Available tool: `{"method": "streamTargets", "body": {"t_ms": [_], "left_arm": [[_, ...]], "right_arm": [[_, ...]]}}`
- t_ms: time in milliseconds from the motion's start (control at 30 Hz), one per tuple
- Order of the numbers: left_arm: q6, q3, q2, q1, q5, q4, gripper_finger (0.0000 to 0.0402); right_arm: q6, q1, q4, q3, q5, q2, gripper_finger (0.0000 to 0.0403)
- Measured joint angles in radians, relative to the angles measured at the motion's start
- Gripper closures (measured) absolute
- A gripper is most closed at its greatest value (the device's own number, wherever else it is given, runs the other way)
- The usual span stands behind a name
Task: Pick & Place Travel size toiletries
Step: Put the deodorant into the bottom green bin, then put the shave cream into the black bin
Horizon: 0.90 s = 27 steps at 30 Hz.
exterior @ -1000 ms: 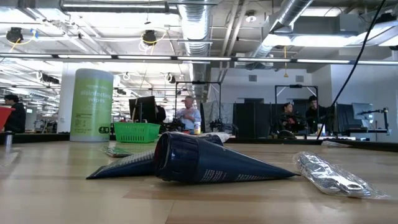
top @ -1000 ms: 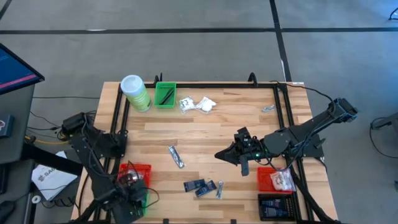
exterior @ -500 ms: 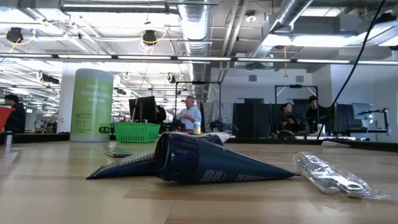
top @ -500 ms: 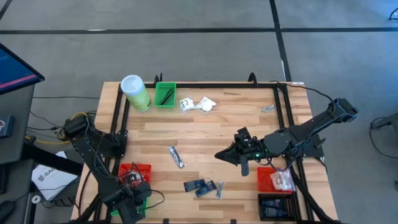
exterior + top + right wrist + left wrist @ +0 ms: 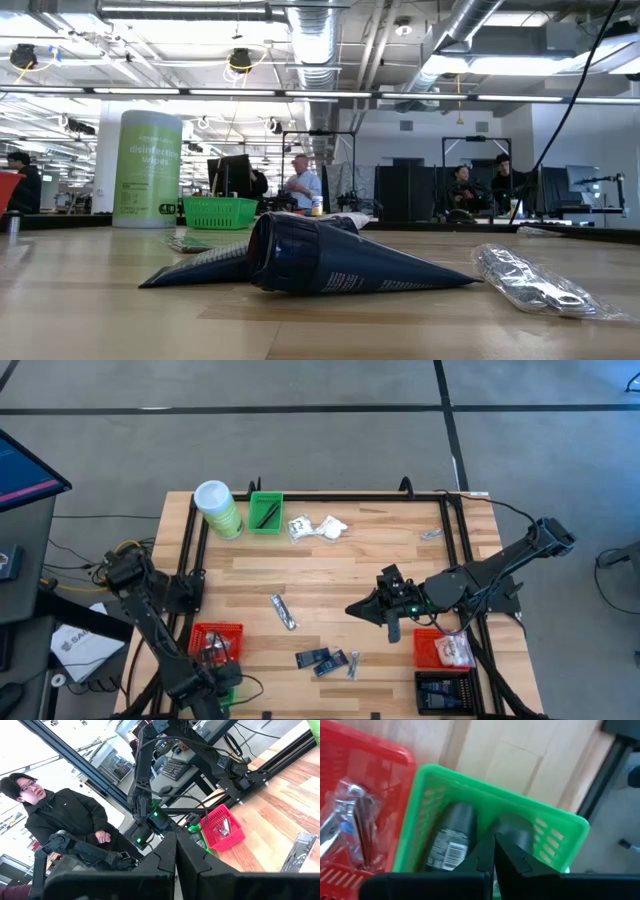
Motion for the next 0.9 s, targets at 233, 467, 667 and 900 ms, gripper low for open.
{"method": "streamTargets", "body": {"t_ms": [233, 467, 667, 900], "left_arm": [[-0.019, 0.001, -0.066, 0.008, -0.068, -0.011, 0.0401], [-0.046, 0.001, -0.174, 0.037, -0.236, 0.013, 0.0401], [0.054, 0.001, -0.213, 0.118, -0.281, 0.145, 0.0401], [0.192, 0.002, -0.175, 0.223, -0.322, 0.365, 0.0401]], "right_arm": [[0.0, 0.0, 0.0, 0.0, 0.0, 0.0, 0.0403], [-0.001, 0.0, -0.001, 0.0, -0.001, 0.0, 0.0403], [0.0, -0.001, -0.039, 0.0, -0.124, 0.0, 0.0403], [-0.001, 0.045, -0.133, 0.0, -0.196, 0.0, 0.0403]]}}
